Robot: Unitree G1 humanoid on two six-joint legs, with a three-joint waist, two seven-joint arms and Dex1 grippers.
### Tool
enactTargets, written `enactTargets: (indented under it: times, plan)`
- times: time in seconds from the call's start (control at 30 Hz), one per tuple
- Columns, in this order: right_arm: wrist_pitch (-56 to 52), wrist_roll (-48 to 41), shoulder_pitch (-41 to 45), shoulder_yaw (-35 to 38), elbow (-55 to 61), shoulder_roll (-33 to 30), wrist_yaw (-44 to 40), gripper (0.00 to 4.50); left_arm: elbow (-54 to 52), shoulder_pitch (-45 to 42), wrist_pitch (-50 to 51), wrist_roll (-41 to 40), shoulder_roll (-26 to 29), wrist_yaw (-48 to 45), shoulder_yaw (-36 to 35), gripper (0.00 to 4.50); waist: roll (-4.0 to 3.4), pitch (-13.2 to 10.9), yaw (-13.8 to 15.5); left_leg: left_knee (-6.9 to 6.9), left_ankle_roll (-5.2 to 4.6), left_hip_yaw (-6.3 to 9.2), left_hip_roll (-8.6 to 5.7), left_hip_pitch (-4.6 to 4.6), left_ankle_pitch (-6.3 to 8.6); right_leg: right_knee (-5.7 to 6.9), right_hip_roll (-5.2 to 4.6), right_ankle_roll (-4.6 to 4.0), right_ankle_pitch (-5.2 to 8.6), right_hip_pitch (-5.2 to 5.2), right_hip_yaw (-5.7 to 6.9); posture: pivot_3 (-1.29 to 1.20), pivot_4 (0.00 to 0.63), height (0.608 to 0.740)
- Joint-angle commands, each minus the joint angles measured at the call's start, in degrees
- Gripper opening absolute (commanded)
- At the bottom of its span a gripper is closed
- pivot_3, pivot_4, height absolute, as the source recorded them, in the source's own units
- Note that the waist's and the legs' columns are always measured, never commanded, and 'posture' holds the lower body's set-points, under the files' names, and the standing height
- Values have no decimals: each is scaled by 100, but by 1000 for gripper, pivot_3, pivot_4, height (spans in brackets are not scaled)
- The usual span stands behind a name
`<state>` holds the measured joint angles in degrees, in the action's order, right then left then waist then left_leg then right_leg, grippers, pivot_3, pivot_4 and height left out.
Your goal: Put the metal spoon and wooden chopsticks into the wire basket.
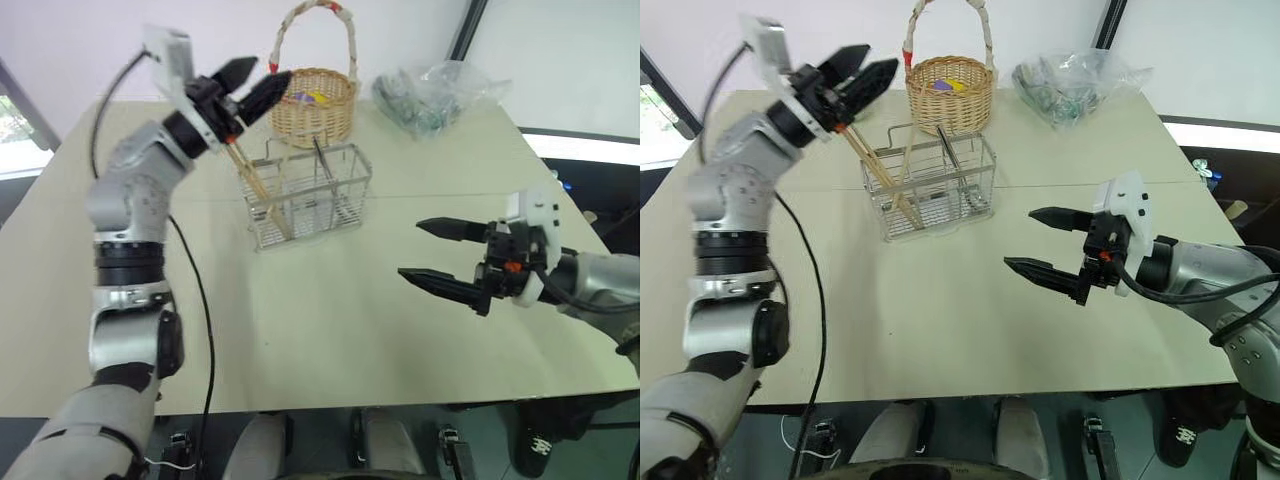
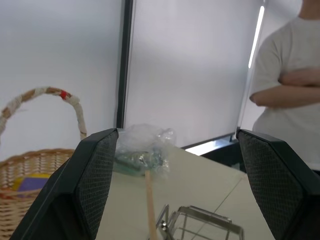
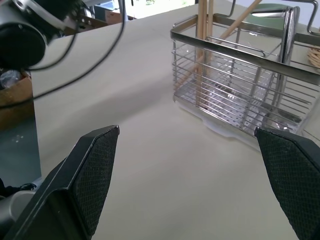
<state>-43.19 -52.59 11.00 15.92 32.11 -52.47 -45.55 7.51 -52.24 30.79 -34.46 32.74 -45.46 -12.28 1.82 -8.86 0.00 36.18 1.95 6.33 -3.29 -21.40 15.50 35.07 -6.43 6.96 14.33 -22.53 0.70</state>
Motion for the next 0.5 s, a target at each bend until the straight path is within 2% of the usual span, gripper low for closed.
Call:
enactTargets:
  times: [0.03,0.07,0.13,0.2,0.33,0.5]
  plan:
    - [304,359,110,31,-276,-92,-200,4485,-826,457,257,-138,992,-853,-134,4034,-4,1,-4,1,0,0,0,1,0,0,-1,0,0,3,0,0,150,681]
    - [348,441,155,25,-381,-91,-234,4485,-979,661,295,-144,1288,-1069,-151,4034,-4,1,-8,2,0,-1,-1,1,0,-1,-1,-1,0,3,0,0,150,681]
    - [534,699,367,-32,-791,-125,-387,4485,-1501,1754,130,100,2255,-1721,-403,4034,-11,3,-60,1,0,-6,-1,3,0,-3,-5,-2,0,4,-5,0,150,681]
    - [658,857,548,-92,-1071,-124,-512,4485,-1819,2575,-22,206,2781,-2025,-706,4034,-14,1,-70,-2,1,-16,-1,3,1,-5,-8,-26,11,-3,-16,0,150,681]
    - [836,1096,914,-309,-1406,-7,-689,4485,-2077,3415,99,140,3036,-1921,-1344,4034,-16,-8,37,5,1,-5,4,-4,1,-10,-21,-36,11,-1,-14,0,150,681]
    - [851,1121,1241,-504,-1518,221,-773,4485,-2213,3806,113,365,3234,-1711,-1566,4034,-18,-9,86,4,1,-5,6,-2,2,-12,-26,-43,15,5,-9,0,150,681]
